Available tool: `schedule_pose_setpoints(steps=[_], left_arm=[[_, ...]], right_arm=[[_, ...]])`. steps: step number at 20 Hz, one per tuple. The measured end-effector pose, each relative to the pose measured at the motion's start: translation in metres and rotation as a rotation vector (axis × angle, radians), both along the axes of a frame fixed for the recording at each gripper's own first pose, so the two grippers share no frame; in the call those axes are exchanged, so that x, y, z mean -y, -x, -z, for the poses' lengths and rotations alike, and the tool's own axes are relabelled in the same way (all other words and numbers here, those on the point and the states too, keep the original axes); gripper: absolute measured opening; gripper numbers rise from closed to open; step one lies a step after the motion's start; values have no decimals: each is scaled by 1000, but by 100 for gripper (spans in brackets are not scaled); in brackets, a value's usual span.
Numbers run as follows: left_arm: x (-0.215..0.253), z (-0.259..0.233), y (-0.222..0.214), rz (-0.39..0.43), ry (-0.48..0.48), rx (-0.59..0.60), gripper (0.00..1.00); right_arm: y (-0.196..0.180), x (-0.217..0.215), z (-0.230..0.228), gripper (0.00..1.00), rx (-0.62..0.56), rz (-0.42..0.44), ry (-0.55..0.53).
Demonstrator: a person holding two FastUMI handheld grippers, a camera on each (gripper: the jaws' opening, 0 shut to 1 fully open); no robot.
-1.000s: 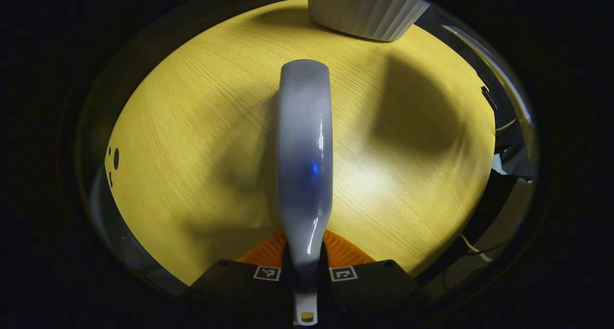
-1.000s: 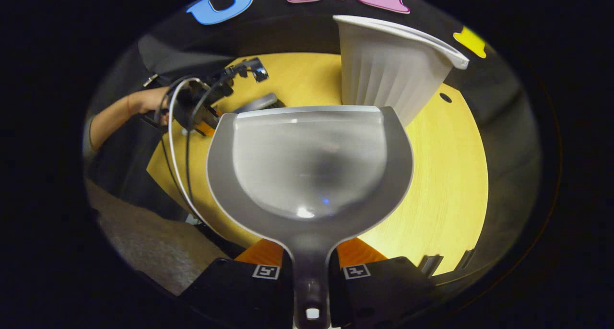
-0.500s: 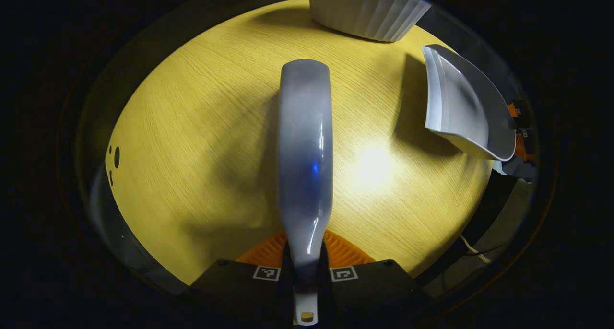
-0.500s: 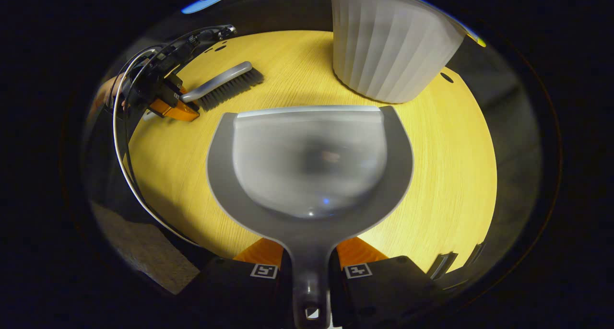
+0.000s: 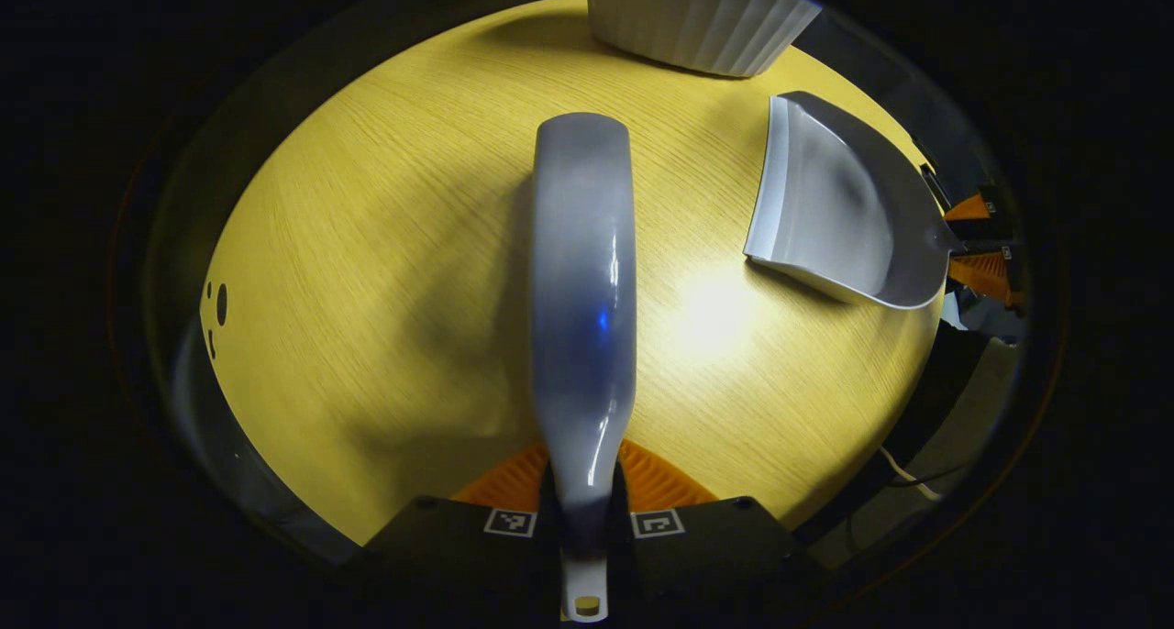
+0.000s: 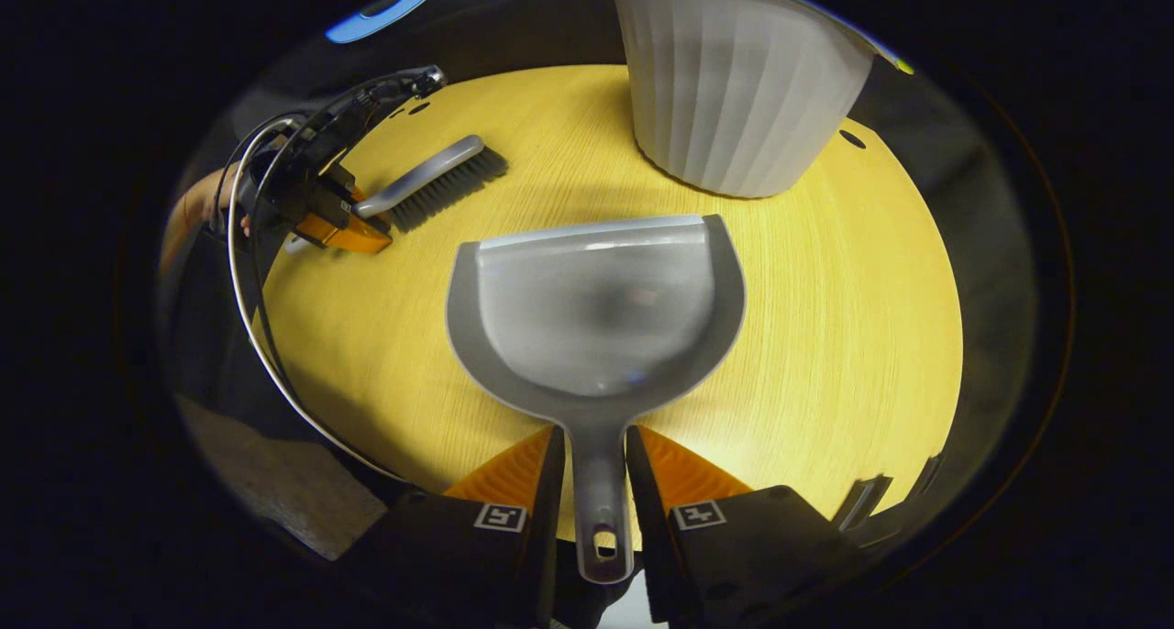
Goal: Pick up the small broom and dustpan from the desktop, sweep the trash into the dustpan with the broom, and then empty the trash into the garbage bin.
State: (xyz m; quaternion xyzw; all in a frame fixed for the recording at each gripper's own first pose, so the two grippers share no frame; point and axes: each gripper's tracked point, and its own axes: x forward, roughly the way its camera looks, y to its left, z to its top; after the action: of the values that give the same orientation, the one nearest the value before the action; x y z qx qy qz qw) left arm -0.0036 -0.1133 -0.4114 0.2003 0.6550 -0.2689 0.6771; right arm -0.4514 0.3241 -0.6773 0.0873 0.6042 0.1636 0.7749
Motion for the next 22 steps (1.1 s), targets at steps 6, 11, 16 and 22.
schedule_pose_setpoints(steps=[6,11,16,22], left_arm=[[0,1,2,-1,-27,-5,23],[-2,0,5,-10,-47,-14,30],[-10,-3,15,-39,-43,-25,43],[-16,-15,20,-48,-9,16,59]], right_arm=[[1,5,-6,43,14,13,-1],[1,4,-11,43,31,28,-20],[0,2,-21,48,53,49,-49],[-6,2,-34,55,77,72,-71]])
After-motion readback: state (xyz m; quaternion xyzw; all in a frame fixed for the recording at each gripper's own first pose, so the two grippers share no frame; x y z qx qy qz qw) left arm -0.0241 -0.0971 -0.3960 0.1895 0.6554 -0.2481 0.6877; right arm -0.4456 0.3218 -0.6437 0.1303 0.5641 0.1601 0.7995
